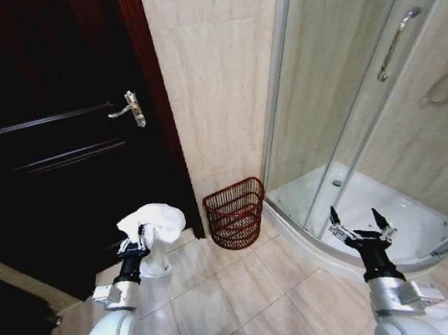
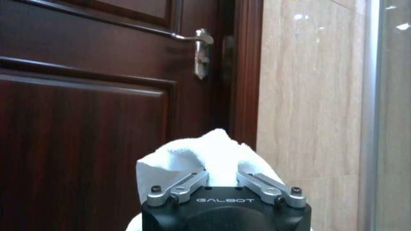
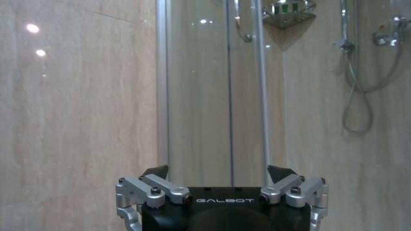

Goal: Discard the used towel into the hamper.

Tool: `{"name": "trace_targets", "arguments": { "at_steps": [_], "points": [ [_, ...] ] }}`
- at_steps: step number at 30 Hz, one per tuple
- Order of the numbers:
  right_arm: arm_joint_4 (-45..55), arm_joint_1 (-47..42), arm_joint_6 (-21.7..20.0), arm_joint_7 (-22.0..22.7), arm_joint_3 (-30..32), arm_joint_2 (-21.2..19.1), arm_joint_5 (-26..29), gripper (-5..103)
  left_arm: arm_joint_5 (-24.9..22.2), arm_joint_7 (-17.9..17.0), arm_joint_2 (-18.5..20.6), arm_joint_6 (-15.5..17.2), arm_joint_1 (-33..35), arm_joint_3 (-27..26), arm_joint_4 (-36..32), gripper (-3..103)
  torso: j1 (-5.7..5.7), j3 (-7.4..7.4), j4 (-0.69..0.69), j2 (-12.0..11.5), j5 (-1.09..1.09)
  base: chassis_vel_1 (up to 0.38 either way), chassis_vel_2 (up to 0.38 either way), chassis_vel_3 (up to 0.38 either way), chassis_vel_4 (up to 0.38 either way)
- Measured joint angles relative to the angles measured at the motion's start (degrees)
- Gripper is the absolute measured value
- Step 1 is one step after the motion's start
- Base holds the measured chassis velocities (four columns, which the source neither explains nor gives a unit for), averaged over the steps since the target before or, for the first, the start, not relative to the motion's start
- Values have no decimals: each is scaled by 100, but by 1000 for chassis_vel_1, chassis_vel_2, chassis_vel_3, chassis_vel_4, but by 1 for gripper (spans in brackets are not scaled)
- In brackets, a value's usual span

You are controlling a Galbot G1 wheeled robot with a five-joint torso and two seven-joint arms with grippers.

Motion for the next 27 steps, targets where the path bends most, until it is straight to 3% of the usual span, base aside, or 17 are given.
{"name": "trace_targets", "arguments": {
  "at_steps": [27],
  "points": [
    [-220, 77, 41, -71, -94, 1, -255, 100, 124, 97, 61, -167, -107, 133, 293, 2, -260, -400, 0, -661, 0, -20, -18, -18, -18]
  ]
}}
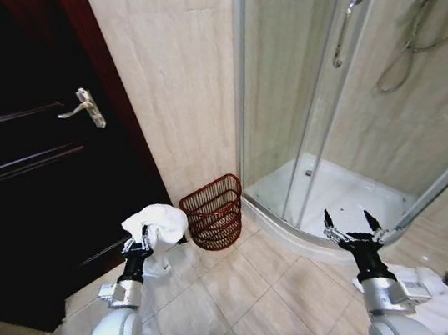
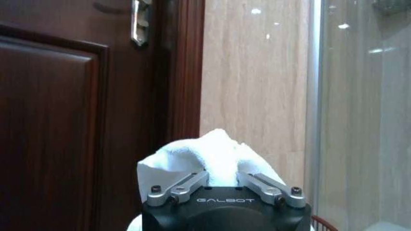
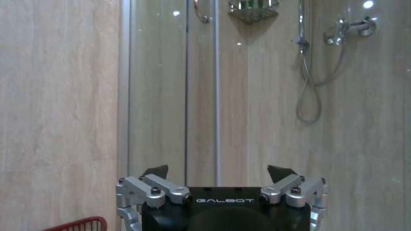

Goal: Discard the used towel into the hamper.

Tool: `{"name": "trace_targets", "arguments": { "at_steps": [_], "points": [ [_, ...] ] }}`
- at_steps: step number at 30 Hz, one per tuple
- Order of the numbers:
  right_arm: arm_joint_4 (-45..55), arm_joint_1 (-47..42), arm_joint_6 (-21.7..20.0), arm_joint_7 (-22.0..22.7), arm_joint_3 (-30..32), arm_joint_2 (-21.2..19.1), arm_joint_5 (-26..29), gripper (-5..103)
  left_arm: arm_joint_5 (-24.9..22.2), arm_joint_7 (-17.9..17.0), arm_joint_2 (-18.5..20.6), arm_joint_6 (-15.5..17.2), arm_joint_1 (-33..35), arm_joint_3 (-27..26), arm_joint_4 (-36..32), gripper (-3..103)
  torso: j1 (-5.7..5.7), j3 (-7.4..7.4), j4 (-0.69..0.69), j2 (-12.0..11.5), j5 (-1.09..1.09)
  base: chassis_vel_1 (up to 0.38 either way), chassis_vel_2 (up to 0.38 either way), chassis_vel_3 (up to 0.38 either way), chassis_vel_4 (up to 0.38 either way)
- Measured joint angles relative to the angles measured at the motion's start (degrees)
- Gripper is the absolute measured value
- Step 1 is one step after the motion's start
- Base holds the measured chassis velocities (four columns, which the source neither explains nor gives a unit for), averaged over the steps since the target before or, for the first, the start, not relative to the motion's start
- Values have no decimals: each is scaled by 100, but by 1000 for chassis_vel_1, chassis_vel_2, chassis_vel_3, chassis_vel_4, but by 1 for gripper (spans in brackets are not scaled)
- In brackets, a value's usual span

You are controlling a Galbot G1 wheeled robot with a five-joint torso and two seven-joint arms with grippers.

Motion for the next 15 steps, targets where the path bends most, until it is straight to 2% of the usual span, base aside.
{"name": "trace_targets", "arguments": {
  "at_steps": [15],
  "points": [
    [-103, 11, -59, -134, -24, 0, -52, 100, -66, 59, 5, -97, -75, -22, 150, 2, -120, -228, 0, -346, 0, 0, 0, 0, 0]
  ]
}}
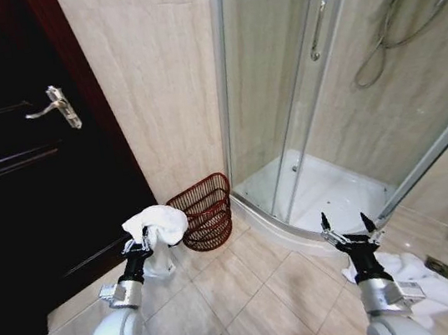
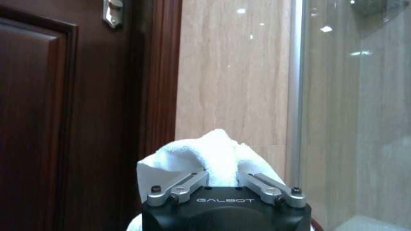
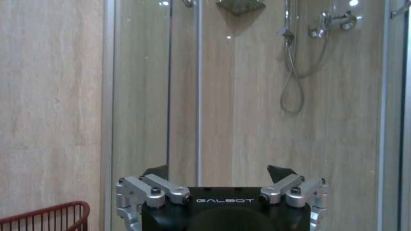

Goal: Discard the used towel into the hamper.

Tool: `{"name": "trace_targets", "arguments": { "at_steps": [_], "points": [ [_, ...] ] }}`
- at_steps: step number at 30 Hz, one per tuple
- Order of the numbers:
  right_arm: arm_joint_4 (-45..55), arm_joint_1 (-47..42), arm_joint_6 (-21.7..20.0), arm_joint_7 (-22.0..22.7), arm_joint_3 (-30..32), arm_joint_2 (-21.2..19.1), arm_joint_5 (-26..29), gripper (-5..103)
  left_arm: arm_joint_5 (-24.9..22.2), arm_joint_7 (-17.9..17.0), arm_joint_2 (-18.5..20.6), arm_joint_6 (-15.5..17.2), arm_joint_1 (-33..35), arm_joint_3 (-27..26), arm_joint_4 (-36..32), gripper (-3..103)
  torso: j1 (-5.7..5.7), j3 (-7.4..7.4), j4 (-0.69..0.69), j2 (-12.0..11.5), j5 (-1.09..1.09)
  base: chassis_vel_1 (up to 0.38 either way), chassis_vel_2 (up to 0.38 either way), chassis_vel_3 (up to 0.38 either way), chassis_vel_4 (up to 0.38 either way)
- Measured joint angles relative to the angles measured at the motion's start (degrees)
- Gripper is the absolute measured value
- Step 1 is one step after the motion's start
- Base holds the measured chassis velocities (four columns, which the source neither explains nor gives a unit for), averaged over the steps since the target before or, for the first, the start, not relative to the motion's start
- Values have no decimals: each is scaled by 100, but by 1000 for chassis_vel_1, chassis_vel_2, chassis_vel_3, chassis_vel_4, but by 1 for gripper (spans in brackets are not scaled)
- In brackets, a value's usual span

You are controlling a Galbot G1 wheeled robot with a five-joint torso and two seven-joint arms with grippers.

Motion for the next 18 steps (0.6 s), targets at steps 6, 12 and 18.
{"name": "trace_targets", "arguments": {
  "at_steps": [6, 12, 18],
  "points": [
    [21, -182, -13, -111, 162, -397, 513, 100, 5, 38, 30, -33, -17, 27, 26, 2, -38, -69, -1, -108, 0, 0, 0, 0, 0],
    [22, -218, 14, -81, 189, -842, 772, 100, 7, 50, 38, -83, -23, 28, 84, 2, -63, -111, 0, -175, 0, 0, 0, 0, 0],
    [-4, -165, 18, -69, -28, -723, 515, 100, -32, 115, 41, -238, -48, 15, 193, 2, -88, -153, 0, -241, 0, 0, 0, 0, 0]
  ]
}}
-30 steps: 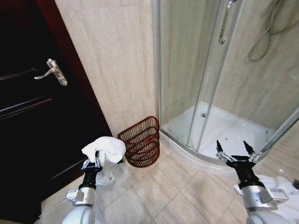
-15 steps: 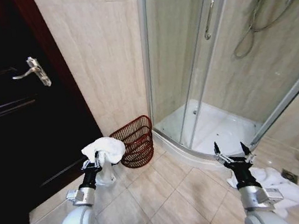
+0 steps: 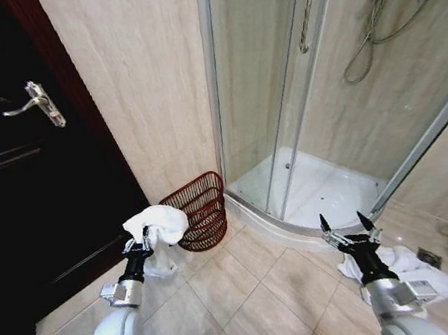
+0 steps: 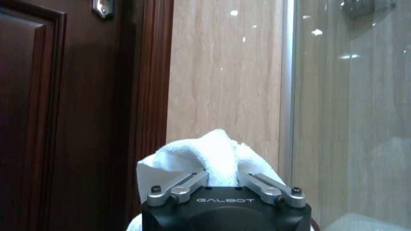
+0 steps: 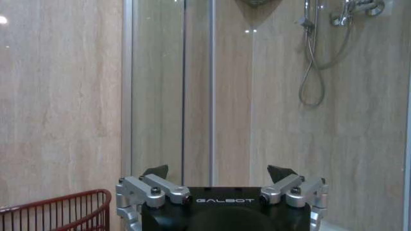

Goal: Discard the used towel into the hamper.

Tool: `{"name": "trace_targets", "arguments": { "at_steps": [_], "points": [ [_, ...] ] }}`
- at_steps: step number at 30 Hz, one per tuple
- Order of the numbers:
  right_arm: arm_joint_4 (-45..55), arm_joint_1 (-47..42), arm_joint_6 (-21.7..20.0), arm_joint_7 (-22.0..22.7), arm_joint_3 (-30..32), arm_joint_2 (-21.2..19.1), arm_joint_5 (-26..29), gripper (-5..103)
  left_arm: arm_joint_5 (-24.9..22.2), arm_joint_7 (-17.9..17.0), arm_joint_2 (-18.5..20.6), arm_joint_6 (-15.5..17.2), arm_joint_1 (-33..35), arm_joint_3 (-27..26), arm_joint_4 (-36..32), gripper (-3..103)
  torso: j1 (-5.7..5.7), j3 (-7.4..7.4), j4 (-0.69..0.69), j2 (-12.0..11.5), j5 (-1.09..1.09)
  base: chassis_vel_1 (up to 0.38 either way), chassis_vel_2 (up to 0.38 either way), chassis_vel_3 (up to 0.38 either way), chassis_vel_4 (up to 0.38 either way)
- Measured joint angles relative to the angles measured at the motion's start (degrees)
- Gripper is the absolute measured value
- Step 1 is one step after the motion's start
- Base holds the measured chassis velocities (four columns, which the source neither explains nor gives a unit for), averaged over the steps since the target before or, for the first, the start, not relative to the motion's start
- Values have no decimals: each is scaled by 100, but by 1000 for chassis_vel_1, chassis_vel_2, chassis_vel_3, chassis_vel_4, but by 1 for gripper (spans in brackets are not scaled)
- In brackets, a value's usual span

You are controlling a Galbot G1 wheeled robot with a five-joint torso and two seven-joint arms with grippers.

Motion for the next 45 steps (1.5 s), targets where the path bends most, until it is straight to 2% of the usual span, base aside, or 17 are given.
{"name": "trace_targets", "arguments": {
  "at_steps": [10, 30, 34, 35, 38, 40, 44, 45],
  "points": [
    [-193, 1, 122, 13, -31, 255, -298, 100, 5, 185, -21, -146, -73, 37, 64, 2, -1, 1, 0, 1, 0, 0, 0, 0, 0],
    [-221, -16, 248, -14, -2, 311, -294, 100, 68, 383, -36, -134, -63, 63, -45, 2, 13, 21, 0, 32, 0, -37, 46, 43, -44],
    [-329, -6, 372, -8, -4, 305, -243, 100, 75, 748, -39, -192, -56, 138, -59, 2, 16, 25, 0, 36, 0, -87, 92, 90, -74],
    [-329, -6, 372, -8, -4, 305, -243, 100, 75, 748, -39, -192, -56, 138, -59, 2, 16, 25, 0, 36, 0, -79, 75, 61, -65],
    [-432, 28, 423, -4, 8, 309, -186, 100, 100, 1062, -41, -165, -217, 358, -60, 2, 16, 25, 2, 40, 1, -9, 25, 20, -15],
    [-456, 41, 424, 0, 21, 316, -166, 100, 153, 1071, -48, -83, -343, 498, -59, 2, 16, 25, 2, 42, 1, 0, 0, 0, 0],
    [-472, 75, 418, 22, 99, 357, -101, 100, 360, 629, 43, 405, -1086, 1421, -3, 2, 15, 26, -1, 44, 0, 0, 0, 0, 0],
    [-472, 75, 418, 22, 99, 357, -101, 100, 360, 629, 43, 405, -1086, 1421, -3, 2, 15, 26, -1, 44, 0, 0, 0, 0, 0]
  ]
}}
